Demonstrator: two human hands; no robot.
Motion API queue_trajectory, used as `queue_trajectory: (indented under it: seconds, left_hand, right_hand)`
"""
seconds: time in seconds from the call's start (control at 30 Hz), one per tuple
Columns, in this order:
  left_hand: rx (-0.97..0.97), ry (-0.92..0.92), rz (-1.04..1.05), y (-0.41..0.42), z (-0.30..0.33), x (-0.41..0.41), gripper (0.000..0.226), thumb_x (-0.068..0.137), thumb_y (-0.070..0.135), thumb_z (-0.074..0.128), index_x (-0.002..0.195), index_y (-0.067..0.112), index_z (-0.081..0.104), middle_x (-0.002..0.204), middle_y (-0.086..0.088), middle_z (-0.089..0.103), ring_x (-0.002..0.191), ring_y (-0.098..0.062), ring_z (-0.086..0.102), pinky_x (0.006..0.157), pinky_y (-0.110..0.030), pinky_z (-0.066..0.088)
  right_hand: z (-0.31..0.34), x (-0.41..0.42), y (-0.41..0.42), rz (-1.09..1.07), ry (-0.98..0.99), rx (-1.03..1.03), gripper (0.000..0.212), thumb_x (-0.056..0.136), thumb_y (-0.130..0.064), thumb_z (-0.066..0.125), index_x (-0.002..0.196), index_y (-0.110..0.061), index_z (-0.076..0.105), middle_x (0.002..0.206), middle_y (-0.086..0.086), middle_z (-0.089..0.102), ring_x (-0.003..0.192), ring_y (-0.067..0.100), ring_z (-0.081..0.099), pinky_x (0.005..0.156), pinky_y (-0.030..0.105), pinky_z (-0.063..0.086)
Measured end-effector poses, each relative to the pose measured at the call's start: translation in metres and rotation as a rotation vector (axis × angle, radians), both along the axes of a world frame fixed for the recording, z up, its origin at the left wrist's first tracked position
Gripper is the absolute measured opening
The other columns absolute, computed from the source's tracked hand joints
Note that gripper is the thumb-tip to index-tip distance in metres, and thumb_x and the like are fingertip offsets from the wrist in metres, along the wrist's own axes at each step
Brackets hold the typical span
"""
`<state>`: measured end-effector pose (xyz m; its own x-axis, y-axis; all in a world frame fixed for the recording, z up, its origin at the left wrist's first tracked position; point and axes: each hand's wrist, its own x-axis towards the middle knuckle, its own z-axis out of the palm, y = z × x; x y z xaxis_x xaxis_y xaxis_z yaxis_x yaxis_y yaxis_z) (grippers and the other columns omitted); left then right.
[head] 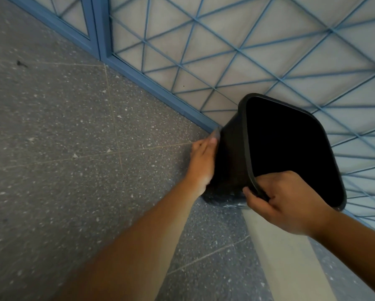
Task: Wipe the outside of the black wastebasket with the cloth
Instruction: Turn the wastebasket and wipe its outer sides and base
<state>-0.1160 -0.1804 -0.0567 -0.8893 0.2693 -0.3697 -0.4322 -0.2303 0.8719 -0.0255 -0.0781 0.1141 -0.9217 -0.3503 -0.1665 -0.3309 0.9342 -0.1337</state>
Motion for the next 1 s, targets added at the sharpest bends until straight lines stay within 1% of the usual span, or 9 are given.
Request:
queue_trajectory:
  seconds: [0.07, 0.17, 0.3, 0.43, 0.57, 0.73, 0.83, 0.87, 1.0]
  left_hand:
    - [-0.014, 0.031, 0.020, 0.002, 0.004, 0.005, 0.048, 0.109, 0.046, 0.040, 0.145, 0.020, 0.055, 0.133, 0.002, 0.047, 0.133, -0.016, 0.052, 0.115, -0.032, 0.041]
    - [-0.068, -0.125, 0.017, -0.003, -0.002, 0.000, 0.047, 0.111, 0.041, 0.041, 0.146, 0.013, 0.052, 0.141, -0.005, 0.045, 0.140, -0.025, 0.046, 0.122, -0.043, 0.035]
    - [-0.004, 0.056, 0.018, -0.002, 0.011, 0.010, 0.037, 0.109, 0.043, 0.041, 0.133, 0.019, 0.059, 0.131, 0.002, 0.047, 0.123, -0.011, 0.055, 0.112, -0.031, 0.044]
    - [-0.076, -0.133, 0.023, -0.006, -0.001, 0.010, 0.040, 0.110, 0.040, 0.044, 0.136, 0.011, 0.053, 0.141, -0.011, 0.052, 0.129, -0.024, 0.056, 0.116, -0.043, 0.043]
    - [-0.025, 0.028, 0.044, -0.004, 0.014, 0.010, 0.041, 0.110, 0.039, 0.043, 0.138, 0.012, 0.058, 0.134, -0.001, 0.047, 0.115, -0.005, 0.056, 0.112, -0.030, 0.044]
    - [-0.070, -0.055, -0.023, -0.007, 0.009, 0.003, 0.048, 0.112, 0.036, 0.039, 0.140, 0.000, 0.056, 0.144, -0.019, 0.051, 0.130, -0.031, 0.057, 0.115, -0.045, 0.045]
    - [-0.095, 0.049, 0.011, -0.008, 0.018, 0.011, 0.044, 0.111, 0.038, 0.040, 0.135, 0.007, 0.059, 0.130, -0.004, 0.050, 0.117, -0.015, 0.058, 0.100, -0.023, 0.047]
    - [-0.095, 0.036, 0.019, -0.007, 0.017, 0.014, 0.041, 0.111, 0.037, 0.040, 0.134, 0.008, 0.059, 0.129, -0.002, 0.049, 0.115, -0.013, 0.057, 0.097, -0.021, 0.046]
    - [-0.093, -0.037, -0.020, -0.010, 0.012, 0.009, 0.050, 0.112, 0.037, 0.039, 0.137, -0.002, 0.058, 0.143, -0.020, 0.054, 0.130, -0.032, 0.059, 0.112, -0.046, 0.049]
  right_hand:
    - [0.001, 0.000, 0.000, -0.015, 0.003, 0.003, 0.039, 0.087, -0.039, 0.049, 0.053, -0.030, 0.031, 0.044, -0.010, 0.029, 0.038, 0.008, 0.036, 0.044, 0.023, 0.029]
    - [0.001, 0.000, -0.001, -0.030, -0.006, 0.014, 0.041, 0.087, -0.040, 0.047, 0.052, -0.031, 0.029, 0.043, -0.008, 0.030, 0.037, 0.009, 0.037, 0.043, 0.024, 0.029]
    - [0.000, 0.000, 0.000, -0.022, -0.004, 0.021, 0.039, 0.087, -0.041, 0.047, 0.052, -0.027, 0.033, 0.044, -0.008, 0.030, 0.038, 0.010, 0.037, 0.044, 0.022, 0.027]
    - [0.000, 0.000, 0.000, -0.019, 0.011, 0.032, 0.042, 0.087, -0.040, 0.048, 0.052, -0.030, 0.028, 0.043, -0.010, 0.027, 0.037, 0.008, 0.035, 0.045, 0.021, 0.026]
    - [-0.002, -0.001, 0.001, -0.008, 0.016, 0.026, 0.041, 0.087, -0.042, 0.046, 0.052, -0.031, 0.027, 0.043, -0.011, 0.028, 0.037, 0.008, 0.035, 0.045, 0.018, 0.025]
    - [-0.001, 0.001, 0.001, -0.041, 0.011, 0.026, 0.042, 0.086, -0.044, 0.045, 0.051, -0.031, 0.027, 0.041, -0.011, 0.029, 0.036, 0.008, 0.036, 0.045, 0.016, 0.023]
    - [-0.002, 0.001, 0.001, -0.052, 0.005, 0.023, 0.041, 0.086, -0.048, 0.040, 0.051, -0.028, 0.033, 0.043, -0.007, 0.035, 0.039, 0.010, 0.040, 0.045, 0.020, 0.028]
    - [-0.002, 0.001, 0.001, -0.058, 0.000, 0.024, 0.041, 0.086, -0.049, 0.038, 0.052, -0.026, 0.036, 0.043, -0.007, 0.037, 0.039, 0.010, 0.041, 0.045, 0.021, 0.030]
    - [-0.003, 0.003, 0.002, -0.075, -0.016, 0.015, 0.043, 0.085, -0.053, 0.034, 0.052, -0.024, 0.039, 0.044, -0.003, 0.042, 0.039, 0.013, 0.044, 0.043, 0.024, 0.034]
